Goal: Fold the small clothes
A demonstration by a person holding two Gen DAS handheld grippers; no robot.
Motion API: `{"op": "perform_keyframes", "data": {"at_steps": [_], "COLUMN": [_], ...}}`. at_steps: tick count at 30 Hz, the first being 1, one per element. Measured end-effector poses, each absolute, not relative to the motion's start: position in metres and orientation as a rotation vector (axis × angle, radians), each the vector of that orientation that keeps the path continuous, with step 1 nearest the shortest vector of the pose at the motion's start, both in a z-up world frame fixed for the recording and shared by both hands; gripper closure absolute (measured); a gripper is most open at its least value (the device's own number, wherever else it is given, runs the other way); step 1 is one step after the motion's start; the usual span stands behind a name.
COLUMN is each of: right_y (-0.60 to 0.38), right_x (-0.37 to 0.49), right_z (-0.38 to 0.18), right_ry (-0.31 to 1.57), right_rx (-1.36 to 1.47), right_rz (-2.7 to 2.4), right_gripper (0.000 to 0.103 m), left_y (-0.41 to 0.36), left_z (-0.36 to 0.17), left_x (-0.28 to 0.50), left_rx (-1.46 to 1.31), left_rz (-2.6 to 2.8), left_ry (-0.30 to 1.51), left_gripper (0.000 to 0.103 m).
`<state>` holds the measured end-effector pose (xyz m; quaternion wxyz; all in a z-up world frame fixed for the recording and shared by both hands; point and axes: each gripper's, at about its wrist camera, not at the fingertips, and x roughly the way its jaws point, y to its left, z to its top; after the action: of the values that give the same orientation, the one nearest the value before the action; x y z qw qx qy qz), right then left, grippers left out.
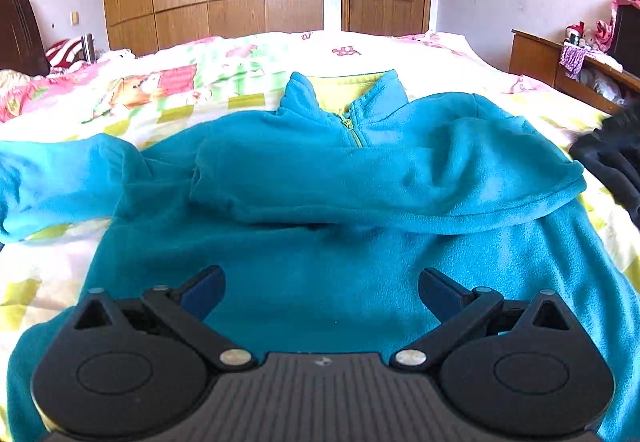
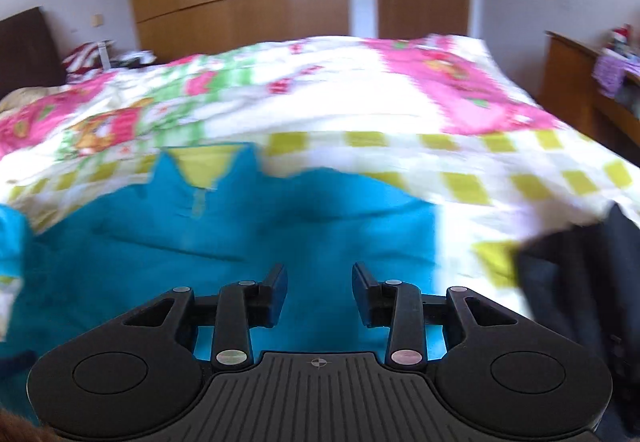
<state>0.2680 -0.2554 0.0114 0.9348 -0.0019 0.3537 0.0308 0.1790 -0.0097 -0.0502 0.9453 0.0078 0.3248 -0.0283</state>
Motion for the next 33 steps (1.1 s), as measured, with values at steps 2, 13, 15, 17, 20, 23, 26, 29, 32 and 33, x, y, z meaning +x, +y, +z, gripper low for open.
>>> {"op": "perform_keyframes", "data": {"at_steps": [2, 13, 15, 17, 20, 23, 26, 29, 32, 33], "right_y": [-0.289, -0.318, -0.323, -0.324, -0.321, -0.321, -0.329, -0.345, -0.348, -0.344], "right_x": [0.252, 0.257, 0.263, 0.266, 0.272, 0.282, 0.276, 0.253, 0.233, 0.231], "right_z": [-0.003, -0.049, -0.051, -0.052, -0.053, -0.054, -0.045, -0.024, -0.028, -0.038], "right_ry": [0.743, 0.726, 0.694, 0.662, 0.62, 0.666, 0.692, 0.744, 0.827, 0.877], "right_rx": [-0.057, -0.113, -0.093, -0.125, -0.207, -0.168, -0.121, -0.006, 0.059, 0.033], "right_rz": [-0.014, 0.218, 0.261, 0.298, 0.365, 0.387, 0.357, 0.316, 0.269, 0.25], "right_gripper": [0.065, 0.06, 0.06, 0.059, 0.06, 0.08, 0.087, 0.089, 0.087, 0.085], "left_y": [-0.016, -0.064, -0.072, -0.078, -0.087, -0.093, -0.093, -0.093, -0.095, -0.094], "left_z": [-0.05, -0.001, -0.001, -0.005, -0.017, -0.024, -0.029, -0.035, -0.056, -0.061], "left_x": [0.177, 0.201, 0.214, 0.226, 0.235, 0.24, 0.246, 0.257, 0.269, 0.269], "left_rx": [0.056, 0.244, 0.268, 0.25, 0.244, 0.261, 0.301, 0.334, 0.425, 0.441], "left_rz": [-0.046, -0.12, -0.146, -0.176, -0.18, -0.165, -0.11, -0.038, 0.006, 0.008], "left_ry": [0.64, 0.51, 0.523, 0.556, 0.602, 0.633, 0.62, 0.598, 0.654, 0.671], "left_gripper": [0.0, 0.0, 0.0, 0.0, 0.0, 0.0, 0.0, 0.0, 0.0, 0.0]}}
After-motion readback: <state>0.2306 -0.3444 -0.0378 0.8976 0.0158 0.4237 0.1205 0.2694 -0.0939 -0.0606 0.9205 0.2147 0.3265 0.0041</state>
